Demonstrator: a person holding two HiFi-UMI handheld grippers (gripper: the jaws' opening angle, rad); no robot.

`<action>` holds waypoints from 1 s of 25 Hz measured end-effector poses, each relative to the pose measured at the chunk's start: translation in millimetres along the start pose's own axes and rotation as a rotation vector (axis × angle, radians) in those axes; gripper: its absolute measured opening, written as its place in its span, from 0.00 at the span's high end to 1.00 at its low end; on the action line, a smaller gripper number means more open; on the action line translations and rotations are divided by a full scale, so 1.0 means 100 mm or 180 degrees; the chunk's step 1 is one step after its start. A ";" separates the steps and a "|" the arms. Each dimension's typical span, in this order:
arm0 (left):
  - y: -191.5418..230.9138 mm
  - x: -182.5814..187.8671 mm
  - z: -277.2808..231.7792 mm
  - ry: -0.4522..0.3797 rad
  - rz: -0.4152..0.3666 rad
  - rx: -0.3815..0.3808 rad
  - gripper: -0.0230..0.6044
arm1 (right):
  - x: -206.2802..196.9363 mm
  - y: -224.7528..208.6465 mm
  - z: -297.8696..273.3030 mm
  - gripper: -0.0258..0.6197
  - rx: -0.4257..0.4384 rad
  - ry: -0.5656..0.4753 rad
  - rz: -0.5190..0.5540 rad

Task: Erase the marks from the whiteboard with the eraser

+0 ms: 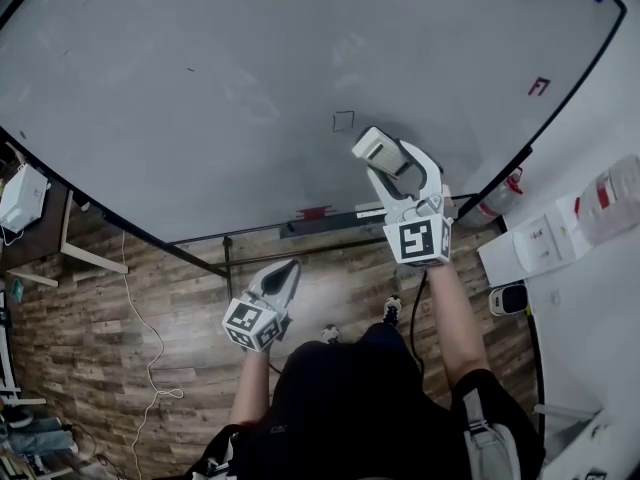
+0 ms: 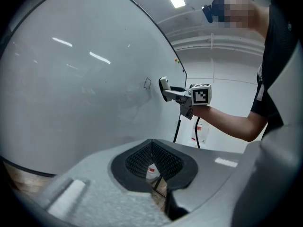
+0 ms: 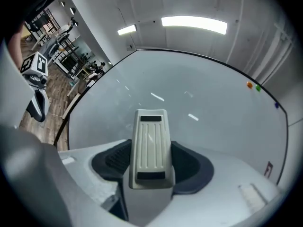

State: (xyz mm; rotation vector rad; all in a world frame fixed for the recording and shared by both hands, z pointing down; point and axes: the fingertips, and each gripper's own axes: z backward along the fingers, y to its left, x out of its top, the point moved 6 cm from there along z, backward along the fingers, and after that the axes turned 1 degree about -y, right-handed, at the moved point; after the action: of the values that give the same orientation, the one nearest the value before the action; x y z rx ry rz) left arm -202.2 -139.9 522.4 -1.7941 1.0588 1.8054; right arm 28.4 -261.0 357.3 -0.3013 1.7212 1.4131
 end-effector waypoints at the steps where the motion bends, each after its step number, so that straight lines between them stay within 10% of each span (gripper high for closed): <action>1: 0.03 0.00 0.02 0.0003 0.0001 0.0008 0.95 | 0.00 -0.04 -0.03 0.56 -0.0052 -0.0024 0.0023; 25: 0.22 0.11 -0.08 -0.0012 -0.0044 0.0104 0.95 | 0.14 -0.34 -0.48 0.56 -0.0369 -0.0275 0.0038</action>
State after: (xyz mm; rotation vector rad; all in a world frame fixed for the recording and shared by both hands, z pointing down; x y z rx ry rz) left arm -214.5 -162.2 518.3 -1.7739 1.0657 1.7725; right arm 20.9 -310.1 323.3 -0.2893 1.5771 1.5158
